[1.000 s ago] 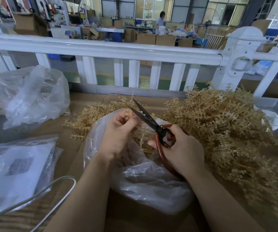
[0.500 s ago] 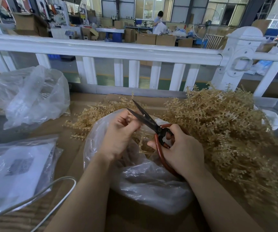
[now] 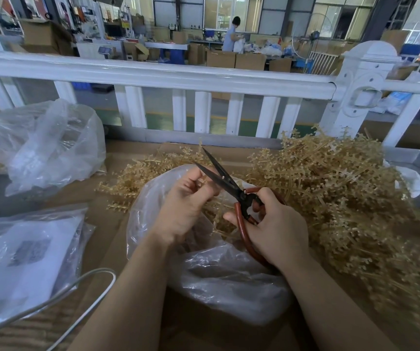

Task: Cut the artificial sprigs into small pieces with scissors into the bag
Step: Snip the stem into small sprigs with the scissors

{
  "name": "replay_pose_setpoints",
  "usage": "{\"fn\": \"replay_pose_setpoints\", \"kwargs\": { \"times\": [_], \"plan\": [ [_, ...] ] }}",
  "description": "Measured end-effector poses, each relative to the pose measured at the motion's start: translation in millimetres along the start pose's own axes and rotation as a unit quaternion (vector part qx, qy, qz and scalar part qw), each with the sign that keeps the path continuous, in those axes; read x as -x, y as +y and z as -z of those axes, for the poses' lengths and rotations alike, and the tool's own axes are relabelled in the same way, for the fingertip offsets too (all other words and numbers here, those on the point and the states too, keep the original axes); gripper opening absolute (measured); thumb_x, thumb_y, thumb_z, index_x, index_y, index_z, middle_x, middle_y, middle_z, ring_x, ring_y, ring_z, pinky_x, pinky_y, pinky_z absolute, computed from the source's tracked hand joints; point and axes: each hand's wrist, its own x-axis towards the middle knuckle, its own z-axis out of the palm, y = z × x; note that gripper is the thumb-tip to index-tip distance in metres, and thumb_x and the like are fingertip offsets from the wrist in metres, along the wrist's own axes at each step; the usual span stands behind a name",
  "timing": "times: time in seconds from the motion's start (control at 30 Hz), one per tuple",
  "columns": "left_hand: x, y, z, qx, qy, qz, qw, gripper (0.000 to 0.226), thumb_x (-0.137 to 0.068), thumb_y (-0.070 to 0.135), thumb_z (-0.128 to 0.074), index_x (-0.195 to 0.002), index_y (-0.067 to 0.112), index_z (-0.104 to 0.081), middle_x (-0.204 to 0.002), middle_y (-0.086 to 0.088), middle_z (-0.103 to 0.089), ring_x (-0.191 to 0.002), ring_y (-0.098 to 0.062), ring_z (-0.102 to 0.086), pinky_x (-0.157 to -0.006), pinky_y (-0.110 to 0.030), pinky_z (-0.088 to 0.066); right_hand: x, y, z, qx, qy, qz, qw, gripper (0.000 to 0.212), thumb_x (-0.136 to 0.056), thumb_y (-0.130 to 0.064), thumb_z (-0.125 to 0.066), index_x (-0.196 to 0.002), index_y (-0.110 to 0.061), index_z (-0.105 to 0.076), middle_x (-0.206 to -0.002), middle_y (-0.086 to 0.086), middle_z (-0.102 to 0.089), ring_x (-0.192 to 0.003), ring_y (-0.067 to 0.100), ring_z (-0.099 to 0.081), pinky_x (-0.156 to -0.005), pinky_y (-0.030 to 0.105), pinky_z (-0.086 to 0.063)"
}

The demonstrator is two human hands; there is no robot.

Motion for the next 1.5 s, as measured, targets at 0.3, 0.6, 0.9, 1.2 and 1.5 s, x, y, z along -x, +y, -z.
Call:
{"fn": "replay_pose_setpoints", "kwargs": {
  "times": [0.3, 0.6, 0.9, 1.2, 1.5],
  "plan": [
    [0, -1, 2, 0.013, 0.012, 0.02, 1.0, 0.013, -0.088, 0.018, -0.064, -0.089, 0.028, -0.072, -0.082, 0.001, -0.062, -0.076, -0.012, -0.053, -0.07, -0.019, -0.047, 0, 3, -2, 0.015, 0.014, 0.001, 1.0, 0.083, -0.062, -0.105, -0.019, -0.087, -0.032, -0.049, -0.068, -0.018, -0.058, -0.059, 0.004, -0.051, -0.05, 0.015, -0.029],
    [-1, -3, 5, 0.051, 0.052, 0.05, 0.996, 0.006, -0.086, 0.016, -0.061, -0.086, 0.01, -0.063, -0.071, 0.002, -0.058, -0.063, -0.009, -0.053, -0.058, -0.019, -0.047, -1, 3, -2, 0.017, 0.005, -0.004, 1.0, 0.079, -0.063, -0.102, -0.025, -0.092, -0.033, -0.05, -0.075, -0.019, -0.061, -0.065, 0.004, -0.052, -0.052, 0.018, -0.033],
    [-4, 0, 7, 0.14, 0.112, 0.079, 0.981, 0.026, -0.095, 0.01, -0.057, -0.073, 0.022, -0.066, -0.068, 0.003, -0.061, -0.06, -0.008, -0.054, -0.056, -0.019, -0.047, -1, 7, -3, 0.011, 0.004, -0.007, 1.0, 0.061, -0.076, -0.088, -0.049, -0.094, -0.029, -0.05, -0.077, -0.017, -0.061, -0.065, 0.002, -0.058, -0.052, 0.017, -0.038],
    [-4, 1, 7, 0.171, 0.144, 0.1, 0.97, 0.018, -0.096, 0.011, -0.056, -0.081, 0.016, -0.063, -0.069, 0.001, -0.062, -0.062, -0.009, -0.055, -0.056, -0.018, -0.046, -1, 8, -6, 0.02, 0.008, -0.007, 1.0, 0.049, -0.079, -0.076, -0.056, -0.088, -0.029, -0.045, -0.067, -0.016, -0.056, -0.053, -0.004, -0.046, -0.046, 0.014, -0.027],
    [-7, 0, 11, 0.223, 0.145, 0.117, 0.957, 0.009, -0.102, 0.017, -0.046, -0.107, 0.011, -0.051, -0.085, -0.009, -0.059, -0.072, -0.021, -0.059, -0.074, -0.037, -0.052, -1, 10, -7, 0.004, 0.012, -0.031, 0.999, 0.067, -0.072, -0.093, -0.037, -0.098, -0.033, -0.049, -0.076, -0.019, -0.06, -0.062, 0.0, -0.05, -0.05, 0.013, -0.032]
  ]
}}
